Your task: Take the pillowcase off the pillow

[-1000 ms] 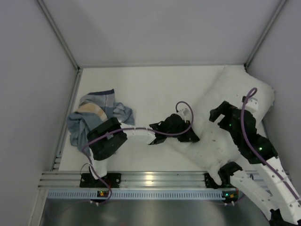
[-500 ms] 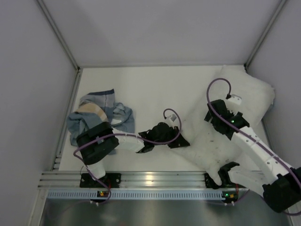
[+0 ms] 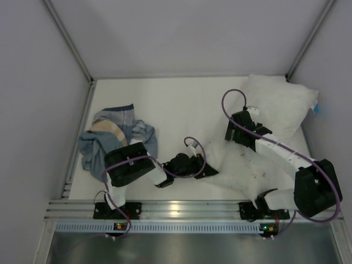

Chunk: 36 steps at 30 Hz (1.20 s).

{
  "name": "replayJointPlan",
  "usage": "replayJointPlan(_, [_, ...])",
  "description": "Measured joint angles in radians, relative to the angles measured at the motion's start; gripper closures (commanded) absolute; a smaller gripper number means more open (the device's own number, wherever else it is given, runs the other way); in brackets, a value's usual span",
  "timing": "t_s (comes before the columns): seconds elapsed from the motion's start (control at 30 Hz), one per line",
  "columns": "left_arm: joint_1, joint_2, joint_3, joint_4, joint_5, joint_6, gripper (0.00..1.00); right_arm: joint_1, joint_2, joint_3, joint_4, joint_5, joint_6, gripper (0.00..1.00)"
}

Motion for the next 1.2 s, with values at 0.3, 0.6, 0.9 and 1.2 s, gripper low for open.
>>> replayJointPlan(0.3, [-0.109, -0.043, -0.121, -0.063, -0.055, -0.031, 0.95, 0.045, 0.247, 0.247, 0.147, -0.211, -0.082, 0.12])
replayJointPlan(0.6, [-0.145, -0.058, -0.086, -0.142, -0.068, -0.018, 0.94, 0.124, 0.217, 0.221, 0.254, -0.209, -0.067, 0.11])
replayJointPlan(0.9, [-0.161, -0.142, -0.082, -0.287, -0.076, 0.015, 0.93, 0.124, -0.105, -0.058, 0.272, -0.15, -0.003, 0.11])
replayJointPlan(1.2, [-0.329, -0.397, -0.012, -0.64, -0.283, 0.079, 0.82, 0.123, -0.177, 0.026, 0.128, -0.18, -0.09, 0.07])
